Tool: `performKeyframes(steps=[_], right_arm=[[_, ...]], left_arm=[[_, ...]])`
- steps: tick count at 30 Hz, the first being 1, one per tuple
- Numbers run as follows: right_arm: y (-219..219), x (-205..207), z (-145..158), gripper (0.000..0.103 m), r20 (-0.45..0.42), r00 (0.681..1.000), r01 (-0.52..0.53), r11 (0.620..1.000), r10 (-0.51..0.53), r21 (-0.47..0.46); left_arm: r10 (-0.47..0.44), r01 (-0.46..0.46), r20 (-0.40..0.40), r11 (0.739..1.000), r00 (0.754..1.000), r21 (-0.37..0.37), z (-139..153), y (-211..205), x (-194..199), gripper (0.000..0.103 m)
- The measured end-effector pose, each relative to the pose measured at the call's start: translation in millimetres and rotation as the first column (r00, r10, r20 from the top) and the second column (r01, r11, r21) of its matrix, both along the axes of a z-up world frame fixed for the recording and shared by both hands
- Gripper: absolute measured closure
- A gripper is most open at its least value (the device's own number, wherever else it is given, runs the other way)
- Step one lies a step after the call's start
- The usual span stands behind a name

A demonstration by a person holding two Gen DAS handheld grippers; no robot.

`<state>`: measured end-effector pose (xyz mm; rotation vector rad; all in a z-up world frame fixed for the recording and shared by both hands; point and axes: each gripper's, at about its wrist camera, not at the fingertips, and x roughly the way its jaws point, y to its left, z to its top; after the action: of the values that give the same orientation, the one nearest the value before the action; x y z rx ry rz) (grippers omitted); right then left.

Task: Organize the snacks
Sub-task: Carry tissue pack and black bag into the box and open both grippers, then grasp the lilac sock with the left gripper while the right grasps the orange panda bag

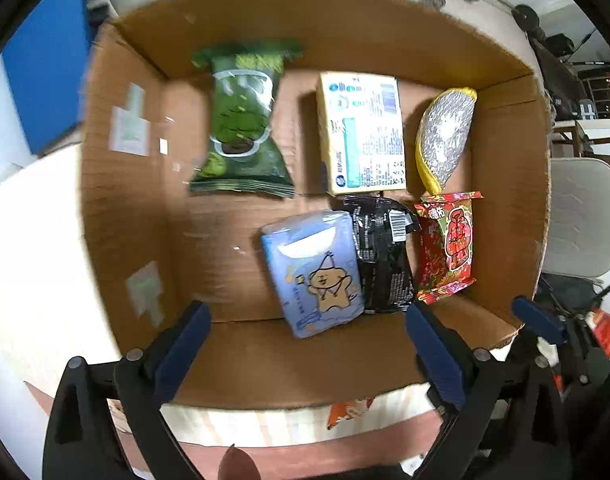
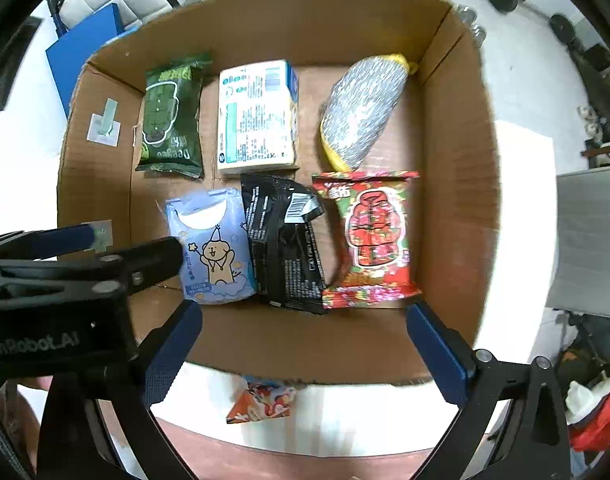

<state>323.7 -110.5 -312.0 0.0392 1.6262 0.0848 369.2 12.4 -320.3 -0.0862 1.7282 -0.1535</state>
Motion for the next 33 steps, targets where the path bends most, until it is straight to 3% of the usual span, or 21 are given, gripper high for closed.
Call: performKeyframes(steps=[4, 8, 11, 19, 24, 25, 26, 27, 28, 30, 33], right_arm=[[-7, -11, 16, 0.000, 0.045, 0.999, 0.027, 1.000, -0.027, -0.003], [-17, -23, 23, 0.000, 0.084, 0.995, 0.051, 0.998, -0.053, 0.023], [-15, -31, 29, 0.000, 0.122, 0.991, 0.043, 0.999, -0.045, 0.027], [-19, -75, 38, 0.000, 0.173, 0.980, 0.074, 0.987, -0.098, 0.141], [-33, -121, -7, 0.001, 0.078, 0.979, 0.162, 0.952, -0.188, 0.261], [-35, -126, -17, 0.007, 0.064, 0.977, 0.181, 0.945, -0.206, 0.271], [-37, -131, -28, 0.012, 0.043, 0.973, 0.204, 0.936, -0.225, 0.286], [-39, -135, -42, 0.026, 0.014, 0.969, 0.229, 0.924, -0.245, 0.306], [-39, -139, -57, 0.031, -0.025, 0.966, 0.253, 0.914, -0.259, 0.318], [-38, -143, -82, 0.031, -0.068, 0.960, 0.277, 0.901, -0.270, 0.334], [-32, -144, -106, 0.031, -0.092, 0.960, 0.279, 0.900, -0.264, 0.336]], left_arm=[[0.038, -0.037, 0.083, 0.999, 0.996, -0.010, 20, 5, -11, 0.003], [0.012, -0.023, 0.195, 0.998, 0.981, 0.059, 45, 13, -35, 0.003], [0.008, -0.027, 0.254, 0.997, 0.967, 0.071, 65, 24, -46, 0.003], [-0.109, 0.024, 0.411, 0.978, 0.905, 0.208, 92, 31, -88, 0.003], [-0.278, 0.134, 0.395, 0.926, 0.876, 0.354, 54, 31, -131, 0.003], [-0.297, 0.157, 0.370, 0.918, 0.880, 0.363, 41, 32, -136, 0.010], [-0.308, 0.184, 0.324, 0.914, 0.895, 0.361, 21, 34, -138, 0.018], [-0.302, 0.195, 0.287, 0.917, 0.909, 0.348, 7, 35, -139, 0.033], [-0.292, 0.205, 0.248, 0.924, 0.924, 0.324, -8, 37, -138, 0.037], [-0.285, 0.228, 0.189, 0.934, 0.940, 0.275, -32, 37, -135, 0.037], [-0.305, 0.258, 0.154, 0.929, 0.940, 0.264, -56, 31, -128, 0.035]])
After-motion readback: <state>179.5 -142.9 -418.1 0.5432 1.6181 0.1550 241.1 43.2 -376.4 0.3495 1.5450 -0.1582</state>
